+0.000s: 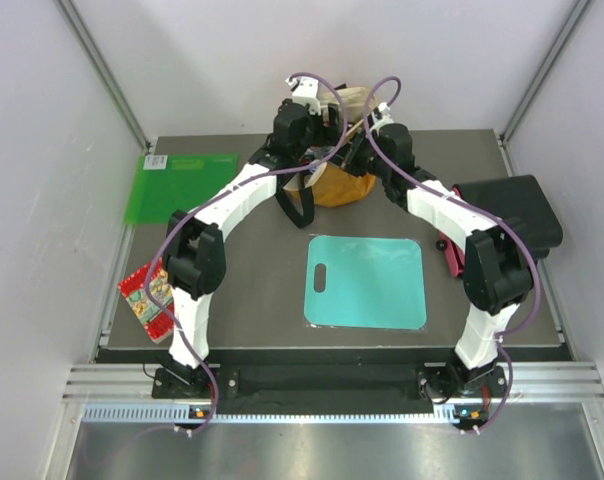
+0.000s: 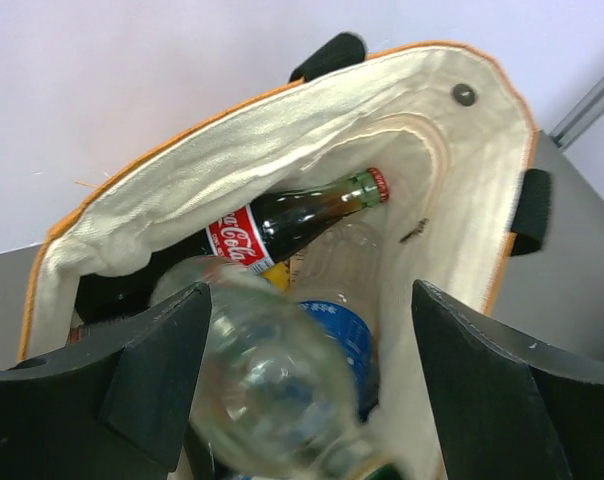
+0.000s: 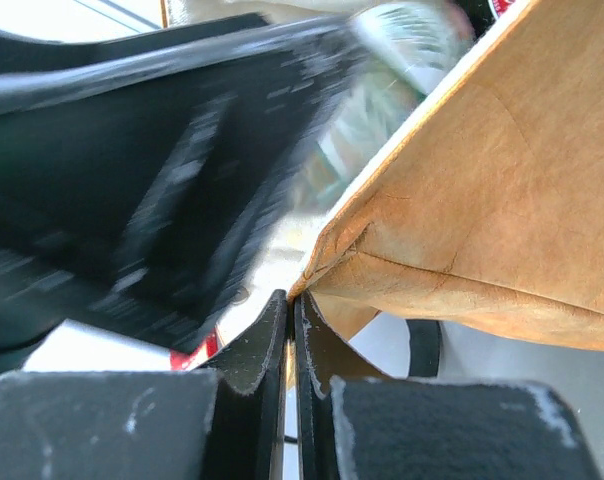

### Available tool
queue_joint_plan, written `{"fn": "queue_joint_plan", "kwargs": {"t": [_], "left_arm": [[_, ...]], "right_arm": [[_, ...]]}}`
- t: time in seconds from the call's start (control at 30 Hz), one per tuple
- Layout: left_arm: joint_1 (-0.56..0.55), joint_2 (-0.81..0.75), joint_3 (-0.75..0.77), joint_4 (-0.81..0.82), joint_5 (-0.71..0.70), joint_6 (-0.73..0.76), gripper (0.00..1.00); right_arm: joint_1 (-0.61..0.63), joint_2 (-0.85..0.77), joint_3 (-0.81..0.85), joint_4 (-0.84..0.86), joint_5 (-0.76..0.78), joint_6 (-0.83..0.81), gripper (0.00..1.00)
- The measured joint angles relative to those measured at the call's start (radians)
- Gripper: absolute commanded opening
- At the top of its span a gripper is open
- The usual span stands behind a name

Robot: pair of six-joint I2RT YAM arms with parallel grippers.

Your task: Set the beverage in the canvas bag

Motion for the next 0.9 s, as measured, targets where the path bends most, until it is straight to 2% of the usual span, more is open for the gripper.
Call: {"fn": "queue_joint_plan", "kwargs": {"t": [0.27,0.53,0.7,0.9], "left_arm": [[-0.012,-0.137,-0.120,-0.004,-0.002,-0.005,0.84],[-0.012,-0.178,-0.153,-0.054,-0.048,-0.008,0.83],[-0.012,-0.237,-0.150,-0.188,-0.101,-0.009,0.81],[0.027,-0.337,-0.138,-0.457,-0.209,-0.060,0.80]], "right_arm": [[-0.009,-0.013,-0.005,-0.013,-0.004,0.000,0.00],[-0.009,-0.018,-0.013,-0.033,-0.019,0.014,0.00],[-0.010,-0.019,-0.008,-0.047,-0.019,0.017,0.00],[-0.016,-0.019,0.012,-0.086,-0.023,0.018,0.00]]}}
